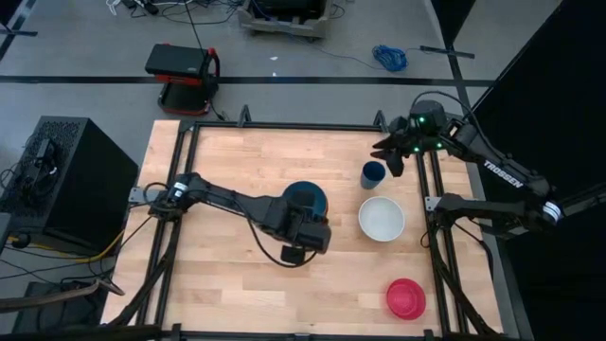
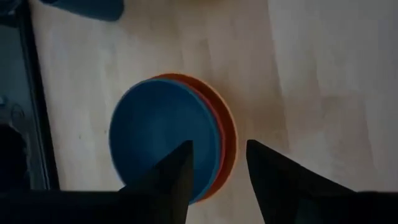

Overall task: Nest bowls inside each other
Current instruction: Stack the white bowl on top of the blue bowl

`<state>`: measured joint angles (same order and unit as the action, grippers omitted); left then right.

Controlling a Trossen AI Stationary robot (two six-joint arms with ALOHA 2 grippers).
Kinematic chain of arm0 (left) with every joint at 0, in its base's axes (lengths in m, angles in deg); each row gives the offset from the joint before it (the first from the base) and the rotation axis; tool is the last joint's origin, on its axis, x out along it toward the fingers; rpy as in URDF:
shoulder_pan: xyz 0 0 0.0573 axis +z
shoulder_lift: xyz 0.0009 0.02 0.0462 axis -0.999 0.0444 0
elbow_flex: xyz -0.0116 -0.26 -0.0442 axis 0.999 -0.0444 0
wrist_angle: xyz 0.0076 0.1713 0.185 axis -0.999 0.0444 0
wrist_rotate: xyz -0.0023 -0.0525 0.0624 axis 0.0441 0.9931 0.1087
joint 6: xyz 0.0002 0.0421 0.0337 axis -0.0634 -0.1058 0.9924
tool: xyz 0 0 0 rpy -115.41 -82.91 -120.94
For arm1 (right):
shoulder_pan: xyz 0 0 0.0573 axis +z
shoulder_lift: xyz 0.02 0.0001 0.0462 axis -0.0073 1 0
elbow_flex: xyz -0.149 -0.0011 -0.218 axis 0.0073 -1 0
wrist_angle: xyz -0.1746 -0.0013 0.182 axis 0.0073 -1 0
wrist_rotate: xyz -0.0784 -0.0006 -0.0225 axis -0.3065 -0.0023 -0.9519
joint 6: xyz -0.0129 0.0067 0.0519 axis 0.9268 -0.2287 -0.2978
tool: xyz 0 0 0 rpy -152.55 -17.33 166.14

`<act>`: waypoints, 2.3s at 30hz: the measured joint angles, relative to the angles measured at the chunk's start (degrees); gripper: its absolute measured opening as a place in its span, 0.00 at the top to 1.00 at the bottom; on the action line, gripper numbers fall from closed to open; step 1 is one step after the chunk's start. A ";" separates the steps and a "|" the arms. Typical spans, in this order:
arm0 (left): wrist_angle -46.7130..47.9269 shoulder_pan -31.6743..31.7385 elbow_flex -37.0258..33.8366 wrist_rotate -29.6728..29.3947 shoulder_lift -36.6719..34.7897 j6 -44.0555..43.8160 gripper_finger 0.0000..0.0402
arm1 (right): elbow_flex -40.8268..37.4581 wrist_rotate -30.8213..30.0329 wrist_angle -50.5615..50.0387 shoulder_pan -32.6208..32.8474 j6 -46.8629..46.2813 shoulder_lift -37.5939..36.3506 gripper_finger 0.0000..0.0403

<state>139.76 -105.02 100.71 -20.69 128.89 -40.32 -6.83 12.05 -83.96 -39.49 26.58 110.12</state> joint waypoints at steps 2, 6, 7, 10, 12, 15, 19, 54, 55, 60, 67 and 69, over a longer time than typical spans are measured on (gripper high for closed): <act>1.48 -0.75 -0.14 -1.66 -0.74 -2.71 0.66 | 0.00 4.65 0.42 0.01 0.00 -1.64 0.69; 5.56 -3.34 -0.23 -7.08 -2.48 -8.14 0.66 | 0.00 10.57 2.04 0.01 -0.44 -7.53 0.74; 6.04 -4.02 -0.23 -8.54 -2.91 -9.36 0.66 | 0.00 11.37 2.56 0.02 -0.70 -9.36 0.75; 6.03 -6.22 -0.23 -12.21 -4.54 -12.19 0.66 | 0.00 12.55 3.58 0.02 -2.77 -14.88 0.78; 5.85 -7.64 -0.44 -14.40 -5.55 -13.90 0.66 | 0.00 12.57 3.97 0.00 -3.86 -18.27 0.80; 1.94 -8.64 -5.57 -15.14 -8.68 -15.68 0.67 | 0.00 12.77 3.89 0.03 -4.11 -19.48 0.81; -3.54 -9.90 -12.82 -15.87 -13.08 -17.89 0.68 | 0.00 13.07 3.77 0.04 -4.35 -20.85 0.82; -56.09 -0.48 -62.22 4.97 -51.76 -10.16 0.89 | -11.60 15.81 -1.54 0.55 2.45 -20.53 0.88; -56.31 -0.24 -62.41 5.22 -51.89 -10.05 0.89 | -12.58 15.38 -1.42 0.58 2.73 -20.47 0.88; -56.87 0.42 -62.89 5.86 -52.23 -9.79 0.88 | -19.96 16.61 10.34 2.36 -2.17 -20.40 0.90; -56.63 0.38 -62.87 6.45 -52.23 -10.10 0.88 | -26.14 9.50 36.89 15.34 -14.90 -18.81 0.92; -56.39 0.39 -62.87 6.45 -52.21 -10.10 0.88 | -26.14 4.37 38.73 20.25 -15.04 -18.07 0.93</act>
<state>83.38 -104.63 37.85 -14.24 76.69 -50.42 -32.97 16.41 -45.23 -19.24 11.55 92.04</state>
